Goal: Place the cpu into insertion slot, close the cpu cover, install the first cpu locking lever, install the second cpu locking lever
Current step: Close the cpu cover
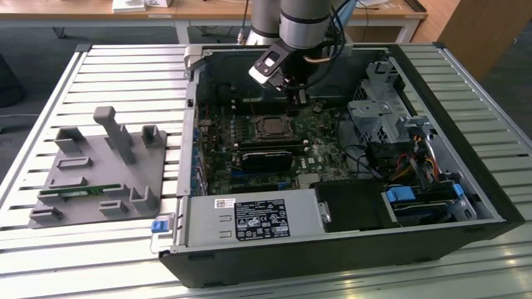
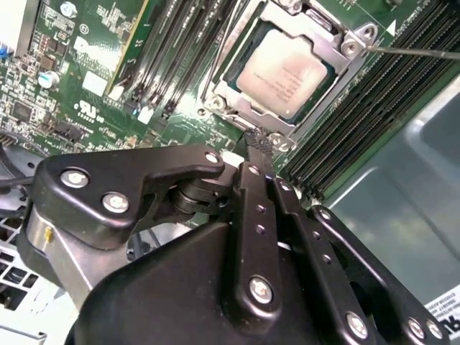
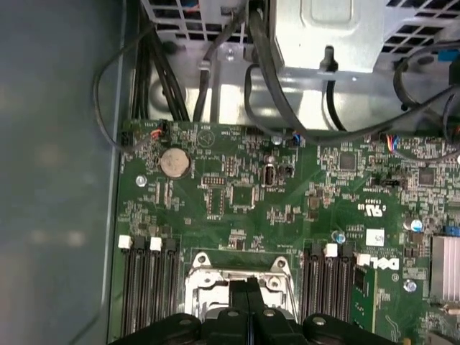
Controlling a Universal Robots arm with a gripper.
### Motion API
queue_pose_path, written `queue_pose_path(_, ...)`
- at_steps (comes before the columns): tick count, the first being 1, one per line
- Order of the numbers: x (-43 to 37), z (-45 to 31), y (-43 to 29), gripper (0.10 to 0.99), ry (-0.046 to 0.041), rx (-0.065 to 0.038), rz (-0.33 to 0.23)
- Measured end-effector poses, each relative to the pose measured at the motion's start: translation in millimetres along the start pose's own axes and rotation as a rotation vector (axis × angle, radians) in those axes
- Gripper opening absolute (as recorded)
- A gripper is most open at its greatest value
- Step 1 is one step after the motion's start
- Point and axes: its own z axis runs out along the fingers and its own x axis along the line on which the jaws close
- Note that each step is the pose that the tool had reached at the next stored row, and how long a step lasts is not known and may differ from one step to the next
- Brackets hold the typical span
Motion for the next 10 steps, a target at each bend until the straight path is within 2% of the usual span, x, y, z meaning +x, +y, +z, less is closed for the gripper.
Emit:
queue_pose_path(4, -2.8, 1.6, -1.9, 0.106, 0.0001, 0.000, 0.000)
queue_pose_path(10, -2.8, 4.9, -11.8, 0.106, 0.0000, 0.000, 0.000)
